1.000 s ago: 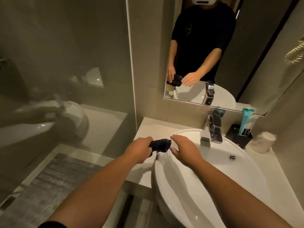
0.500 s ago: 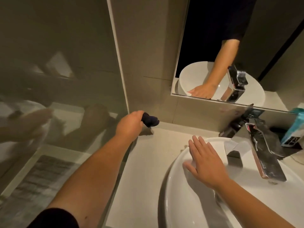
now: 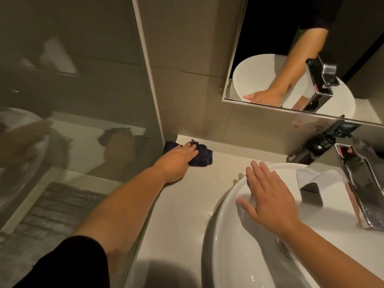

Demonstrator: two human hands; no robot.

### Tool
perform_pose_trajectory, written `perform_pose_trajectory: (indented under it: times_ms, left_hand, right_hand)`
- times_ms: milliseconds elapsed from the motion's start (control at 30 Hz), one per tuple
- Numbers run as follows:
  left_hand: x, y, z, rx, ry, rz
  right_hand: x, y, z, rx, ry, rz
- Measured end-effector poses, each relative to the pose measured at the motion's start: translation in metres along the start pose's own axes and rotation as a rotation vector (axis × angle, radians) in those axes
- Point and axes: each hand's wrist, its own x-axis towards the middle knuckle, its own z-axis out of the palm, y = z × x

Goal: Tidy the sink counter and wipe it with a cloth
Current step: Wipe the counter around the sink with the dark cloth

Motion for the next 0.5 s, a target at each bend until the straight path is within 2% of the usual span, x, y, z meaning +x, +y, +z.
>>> perform_pose_trajectory:
  times_ms: [100, 267, 333, 433, 500]
  left_hand:
    - [-0.04, 0.008, 0.01, -0.072, 0.03, -0.012]
    - [-0.152, 0.042, 0.037, -0.218, 0.061, -0.067]
    - [-0.207, 0.063, 0.061, -0.168, 0.09, -0.075]
    - [-0.272, 0.095, 0.087, -0.037, 0.033, -0.107]
    - [-0.296, 0.11, 0.097, -0.028, 0.079, -0.094]
  right_hand:
    - [0.0, -0.001, -0.001, 0.008, -0.005, 0.0]
    - [-0.001, -0.001, -0.006, 0.051, -0.062, 0.009]
    - [-0.002, -0.003, -0.011, 0.078, -0.098, -0.004]
    - [-0.002, -0.002, -0.015, 0.102, -0.123, -0.01]
    - [-0.002, -0.002, -0.02, 0.12, -0.151, -0.016]
